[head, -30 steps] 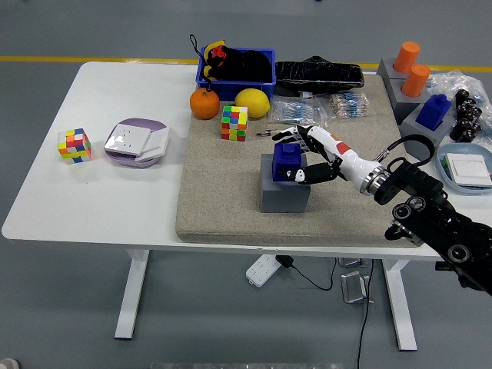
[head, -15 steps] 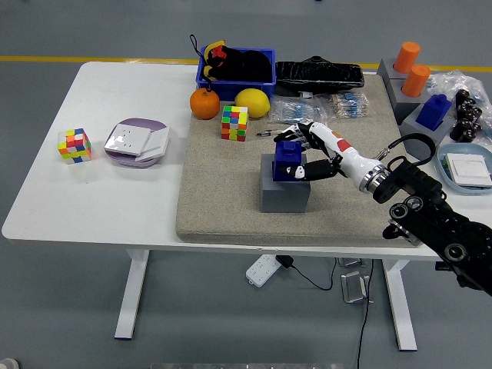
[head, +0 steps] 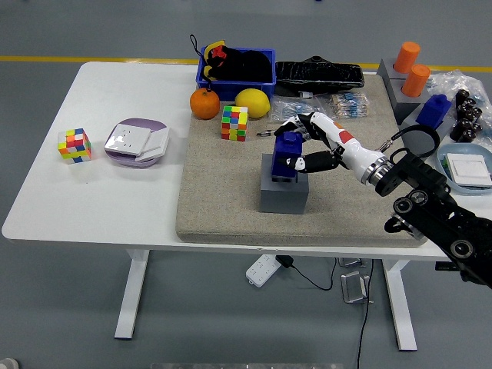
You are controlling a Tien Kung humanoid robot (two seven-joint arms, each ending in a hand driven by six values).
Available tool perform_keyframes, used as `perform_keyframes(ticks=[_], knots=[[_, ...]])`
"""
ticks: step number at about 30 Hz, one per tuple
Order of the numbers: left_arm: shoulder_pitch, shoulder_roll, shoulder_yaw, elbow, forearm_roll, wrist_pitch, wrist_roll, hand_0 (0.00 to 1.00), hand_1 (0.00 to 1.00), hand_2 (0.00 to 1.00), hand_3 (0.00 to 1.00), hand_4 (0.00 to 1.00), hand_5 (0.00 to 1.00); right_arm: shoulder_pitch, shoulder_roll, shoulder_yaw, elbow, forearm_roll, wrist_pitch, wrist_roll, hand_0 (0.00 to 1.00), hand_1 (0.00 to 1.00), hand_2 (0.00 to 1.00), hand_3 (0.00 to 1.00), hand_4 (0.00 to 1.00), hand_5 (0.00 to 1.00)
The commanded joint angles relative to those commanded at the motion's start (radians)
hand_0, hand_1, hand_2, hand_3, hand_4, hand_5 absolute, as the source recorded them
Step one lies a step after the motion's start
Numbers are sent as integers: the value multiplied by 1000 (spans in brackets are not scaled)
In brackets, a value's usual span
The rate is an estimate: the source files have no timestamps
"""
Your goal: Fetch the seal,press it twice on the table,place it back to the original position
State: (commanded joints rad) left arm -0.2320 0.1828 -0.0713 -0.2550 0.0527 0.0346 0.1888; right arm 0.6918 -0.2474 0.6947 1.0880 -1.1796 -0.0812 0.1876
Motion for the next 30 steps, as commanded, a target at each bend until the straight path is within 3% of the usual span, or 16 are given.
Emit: perform_keyframes(ticks=[7, 11, 19, 30], knots=[[2, 1, -3, 1, 0, 0, 0, 793, 744, 737, 761, 623, 440, 1, -54, 79, 94, -35, 23, -28, 451, 343, 373, 355, 684, 2], [4, 2, -2, 2, -2, 0, 0, 793, 743, 737, 761, 622, 441, -9, -93, 122, 111, -59, 36, -40, 451, 346, 376, 356, 674, 2], [4, -2, -6, 1, 1, 0, 0, 794, 742, 737, 761, 624, 442, -70, -127, 176, 27, -69, 22, -27, 451, 345, 377, 356, 666, 2], [6, -2, -6, 2, 3, 0, 0, 794, 743, 737, 761, 622, 441, -139, -85, 173, -135, -63, -2, 3, 448, 344, 376, 352, 664, 2]])
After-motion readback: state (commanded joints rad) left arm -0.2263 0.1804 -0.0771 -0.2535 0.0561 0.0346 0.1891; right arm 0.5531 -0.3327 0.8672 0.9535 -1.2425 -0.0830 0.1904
